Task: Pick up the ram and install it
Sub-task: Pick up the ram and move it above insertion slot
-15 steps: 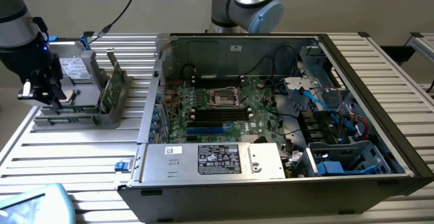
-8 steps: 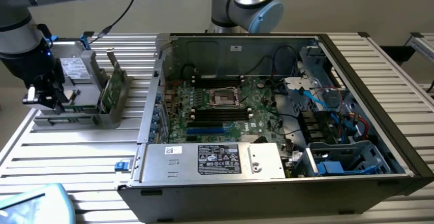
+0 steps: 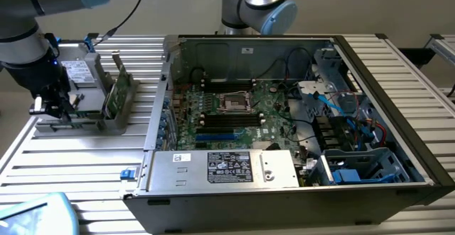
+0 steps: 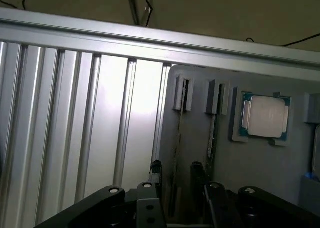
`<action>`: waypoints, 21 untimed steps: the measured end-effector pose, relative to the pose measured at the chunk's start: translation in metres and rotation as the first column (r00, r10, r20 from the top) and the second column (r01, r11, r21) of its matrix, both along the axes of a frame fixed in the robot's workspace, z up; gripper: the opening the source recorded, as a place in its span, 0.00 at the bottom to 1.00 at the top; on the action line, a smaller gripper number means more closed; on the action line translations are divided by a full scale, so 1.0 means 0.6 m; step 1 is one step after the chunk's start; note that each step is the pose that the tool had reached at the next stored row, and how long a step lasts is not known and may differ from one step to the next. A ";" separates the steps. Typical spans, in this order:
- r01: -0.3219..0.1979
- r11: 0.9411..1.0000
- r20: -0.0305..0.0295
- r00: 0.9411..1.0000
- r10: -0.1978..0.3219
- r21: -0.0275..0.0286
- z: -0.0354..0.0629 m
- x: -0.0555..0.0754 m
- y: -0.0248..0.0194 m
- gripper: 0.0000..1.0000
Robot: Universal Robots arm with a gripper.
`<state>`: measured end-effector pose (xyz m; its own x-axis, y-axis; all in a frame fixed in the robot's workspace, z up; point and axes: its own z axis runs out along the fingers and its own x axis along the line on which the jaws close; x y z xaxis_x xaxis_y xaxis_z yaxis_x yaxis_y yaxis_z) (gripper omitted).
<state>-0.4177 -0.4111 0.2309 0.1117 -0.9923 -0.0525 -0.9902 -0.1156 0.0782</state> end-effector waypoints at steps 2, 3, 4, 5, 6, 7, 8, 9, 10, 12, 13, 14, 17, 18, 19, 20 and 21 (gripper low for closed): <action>-0.002 1.000 0.000 1.000 0.002 0.000 -0.006 0.000 0.0000 0.37; -0.003 1.000 0.000 1.000 0.003 0.000 -0.009 0.000 0.0000 0.37; -0.003 1.000 0.000 1.000 0.003 0.000 -0.012 0.000 0.0000 0.37; -0.004 1.000 0.000 1.000 0.004 0.000 -0.015 0.000 0.0000 0.37; -0.004 1.000 0.000 1.000 0.004 0.000 -0.018 0.000 0.0000 0.37; -0.004 1.000 0.000 1.000 0.004 0.000 -0.021 0.000 0.0000 0.37; -0.004 1.000 0.000 1.000 0.004 0.000 -0.024 0.000 -0.0001 0.37; -0.004 1.000 0.000 1.000 0.004 0.000 -0.027 0.000 0.0000 0.37; -0.004 1.000 0.000 1.000 0.004 0.000 -0.030 0.000 0.0000 0.37; -0.004 1.000 -0.001 1.000 0.004 0.001 -0.036 0.000 0.0001 0.37; -0.004 1.000 -0.001 1.000 0.004 0.002 -0.039 0.000 0.0001 0.37; -0.004 1.000 -0.002 1.000 0.004 0.003 -0.041 0.000 0.0000 0.37; -0.004 1.000 -0.005 1.000 0.004 0.007 -0.048 0.001 0.0000 0.37; -0.004 1.000 -0.006 1.000 0.004 0.009 -0.050 0.001 0.0000 0.37; -0.004 1.000 -0.007 1.000 0.004 0.010 -0.052 0.001 0.0001 0.37; -0.004 1.000 -0.008 1.000 0.004 0.011 -0.054 0.001 0.0001 0.37; -0.004 1.000 -0.010 1.000 0.004 0.012 -0.055 0.001 0.0002 0.37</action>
<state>-0.4171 -0.4110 0.1978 0.1155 -0.9911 -0.0655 -0.9889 -0.1210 0.0863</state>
